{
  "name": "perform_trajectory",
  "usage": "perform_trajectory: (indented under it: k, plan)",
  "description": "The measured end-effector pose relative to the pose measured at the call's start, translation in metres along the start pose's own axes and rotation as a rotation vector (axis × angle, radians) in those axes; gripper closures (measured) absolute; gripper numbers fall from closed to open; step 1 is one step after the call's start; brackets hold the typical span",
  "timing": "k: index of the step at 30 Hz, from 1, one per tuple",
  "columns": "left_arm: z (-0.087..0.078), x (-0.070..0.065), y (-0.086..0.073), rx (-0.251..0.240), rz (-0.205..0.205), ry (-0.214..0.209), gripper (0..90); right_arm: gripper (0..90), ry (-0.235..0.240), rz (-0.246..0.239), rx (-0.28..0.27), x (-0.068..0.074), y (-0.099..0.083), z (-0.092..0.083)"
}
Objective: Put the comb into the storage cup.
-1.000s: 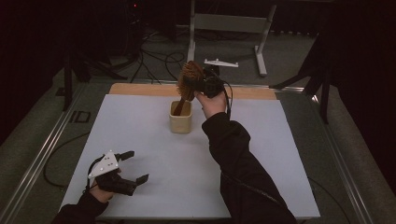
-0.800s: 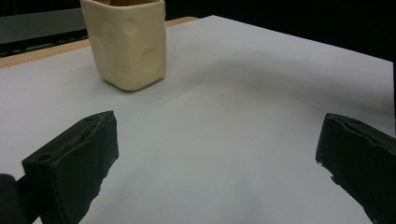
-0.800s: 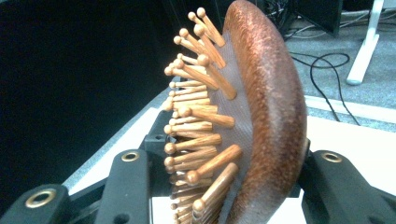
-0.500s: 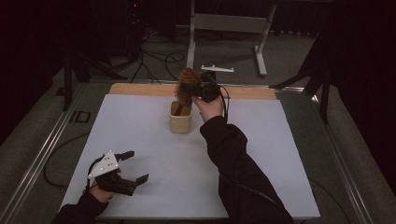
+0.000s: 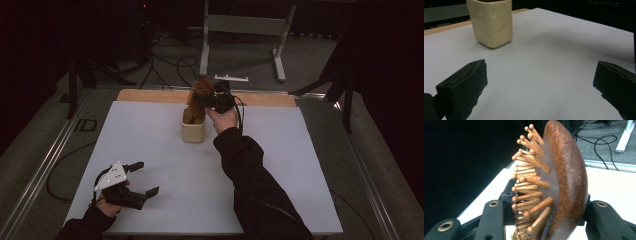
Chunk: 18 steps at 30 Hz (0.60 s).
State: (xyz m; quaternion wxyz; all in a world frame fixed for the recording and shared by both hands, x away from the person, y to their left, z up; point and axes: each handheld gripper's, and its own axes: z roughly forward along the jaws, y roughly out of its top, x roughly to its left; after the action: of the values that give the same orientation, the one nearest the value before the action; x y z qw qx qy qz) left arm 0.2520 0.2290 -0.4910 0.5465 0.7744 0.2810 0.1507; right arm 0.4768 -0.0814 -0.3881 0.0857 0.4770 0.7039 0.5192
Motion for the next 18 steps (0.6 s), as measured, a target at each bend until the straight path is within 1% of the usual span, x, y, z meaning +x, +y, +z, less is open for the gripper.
perform_trajectory:
  k: [2,8,13,18]
  plan:
    - [0.0,0.0,0.0,0.001,0.0,-0.002,0.0,51.9,-0.003,-0.003,0.007,-0.001,-0.002,0.001]
    - [0.001,0.0,0.0,0.003,-0.003,-0.004,0.0,51.3,0.008,0.009,0.011,-0.006,-0.003,0.0]
    - [0.001,0.0,0.0,0.003,-0.003,-0.007,0.0,50.1,0.009,0.03,0.011,-0.012,-0.004,0.0]
    - [0.002,0.0,-0.001,0.005,-0.002,-0.01,0.0,48.6,0.01,0.032,0.015,-0.017,-0.004,-0.001]
